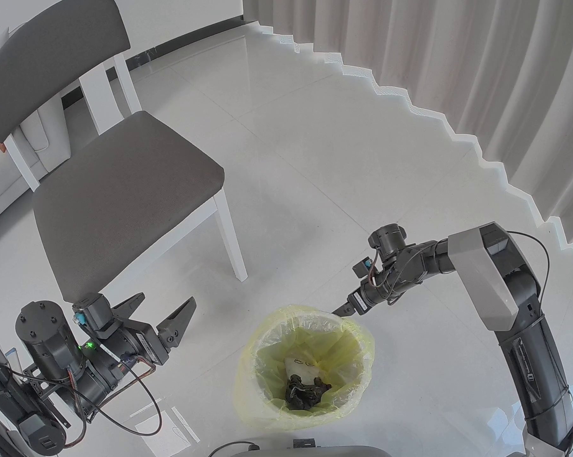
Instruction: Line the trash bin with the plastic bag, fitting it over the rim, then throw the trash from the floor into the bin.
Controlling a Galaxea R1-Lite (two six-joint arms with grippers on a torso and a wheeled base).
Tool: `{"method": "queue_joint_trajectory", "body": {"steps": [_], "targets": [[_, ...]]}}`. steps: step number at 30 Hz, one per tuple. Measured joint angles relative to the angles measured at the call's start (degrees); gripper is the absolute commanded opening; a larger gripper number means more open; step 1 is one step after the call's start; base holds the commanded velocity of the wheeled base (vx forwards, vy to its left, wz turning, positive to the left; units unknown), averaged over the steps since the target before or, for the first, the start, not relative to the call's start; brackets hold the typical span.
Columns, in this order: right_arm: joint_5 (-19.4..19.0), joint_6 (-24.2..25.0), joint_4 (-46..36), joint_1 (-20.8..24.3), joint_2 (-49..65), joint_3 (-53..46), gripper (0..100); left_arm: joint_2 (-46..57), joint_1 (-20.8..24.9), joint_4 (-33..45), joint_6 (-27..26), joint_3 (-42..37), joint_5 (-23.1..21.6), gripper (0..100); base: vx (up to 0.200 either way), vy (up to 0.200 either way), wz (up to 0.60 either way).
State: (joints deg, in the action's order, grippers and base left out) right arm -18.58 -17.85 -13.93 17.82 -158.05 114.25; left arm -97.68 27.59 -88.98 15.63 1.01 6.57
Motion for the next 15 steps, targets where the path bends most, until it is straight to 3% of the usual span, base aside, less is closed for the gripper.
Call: {"method": "queue_joint_trajectory", "body": {"steps": [8, 15], "targets": [[1.3, -0.3, -0.3, -5.3, 3.6, -1.2, 100, 0.2, 0.1, 0.0, -0.1, 0.0, -0.2, 100, 0.000, 0.000, 0.00], [1.7, -0.2, 0.3, -8.5, 15.1, -8.9, 100, 0.5, 0.0, 0.0, -1.1, 0.0, -0.6, 100, 0.000, 0.000, 0.00]]}}
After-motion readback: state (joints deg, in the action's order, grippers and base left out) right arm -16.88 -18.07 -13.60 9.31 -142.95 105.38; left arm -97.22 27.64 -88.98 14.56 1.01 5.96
